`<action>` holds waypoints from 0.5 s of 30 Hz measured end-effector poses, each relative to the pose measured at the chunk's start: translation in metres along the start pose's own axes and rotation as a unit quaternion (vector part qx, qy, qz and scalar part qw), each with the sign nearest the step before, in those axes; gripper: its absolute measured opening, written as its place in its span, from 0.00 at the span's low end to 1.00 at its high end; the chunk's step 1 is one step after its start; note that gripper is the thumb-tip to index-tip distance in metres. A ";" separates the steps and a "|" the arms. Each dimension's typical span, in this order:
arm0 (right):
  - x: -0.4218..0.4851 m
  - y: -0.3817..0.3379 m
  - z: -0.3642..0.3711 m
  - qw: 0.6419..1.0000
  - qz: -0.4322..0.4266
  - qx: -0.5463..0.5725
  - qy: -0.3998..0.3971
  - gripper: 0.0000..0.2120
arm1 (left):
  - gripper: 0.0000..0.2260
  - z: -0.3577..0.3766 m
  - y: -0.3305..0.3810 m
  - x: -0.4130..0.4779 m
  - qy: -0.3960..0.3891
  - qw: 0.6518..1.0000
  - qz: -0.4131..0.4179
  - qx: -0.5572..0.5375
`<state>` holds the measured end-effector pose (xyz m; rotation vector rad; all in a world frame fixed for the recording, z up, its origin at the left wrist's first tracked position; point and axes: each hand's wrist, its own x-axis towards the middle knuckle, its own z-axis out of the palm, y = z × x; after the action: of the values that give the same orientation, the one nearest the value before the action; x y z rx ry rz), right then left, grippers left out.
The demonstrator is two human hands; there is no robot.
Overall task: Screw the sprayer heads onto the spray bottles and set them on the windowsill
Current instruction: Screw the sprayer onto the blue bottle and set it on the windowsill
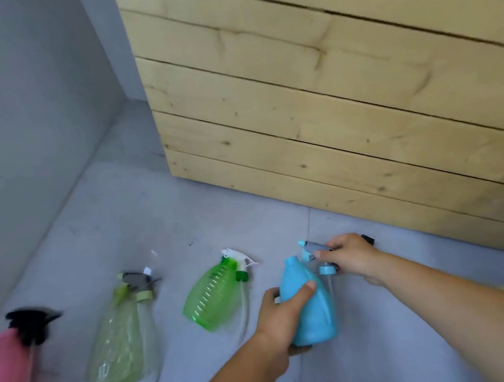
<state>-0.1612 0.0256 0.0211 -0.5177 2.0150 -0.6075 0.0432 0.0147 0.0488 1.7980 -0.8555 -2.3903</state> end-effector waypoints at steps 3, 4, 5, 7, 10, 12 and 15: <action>-0.020 -0.048 -0.014 0.998 -0.052 0.012 -0.014 0.05 | 0.24 -0.007 0.027 -0.036 -0.027 0.998 0.048 -0.002; -0.028 -0.064 -0.017 0.997 -0.071 0.020 -0.012 0.06 | 0.24 -0.010 0.036 -0.049 -0.036 0.997 0.063 0.006; -0.039 -0.081 -0.021 0.995 -0.093 0.030 -0.007 0.06 | 0.25 -0.013 0.044 -0.062 -0.039 0.996 0.082 0.014; -0.067 -0.116 -0.027 0.989 -0.139 0.057 0.002 0.04 | 0.27 -0.022 0.062 -0.094 -0.044 0.992 0.119 0.023; -0.121 -0.167 -0.032 0.972 -0.213 0.095 0.016 0.03 | 0.32 -0.037 0.084 -0.143 -0.036 0.982 0.177 0.051; -0.164 -0.197 -0.037 0.956 -0.269 0.116 0.037 0.02 | 0.34 -0.051 0.095 -0.181 -0.027 0.974 0.211 0.075; -0.235 -0.242 -0.050 0.910 -0.375 0.152 0.087 0.01 | 0.32 -0.074 0.106 -0.236 -0.027 0.960 0.257 0.106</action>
<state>-0.0663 -0.0184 0.3457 -1.0846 1.7903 -1.4488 0.1563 -0.0249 0.2895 1.3411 -1.4254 -2.0778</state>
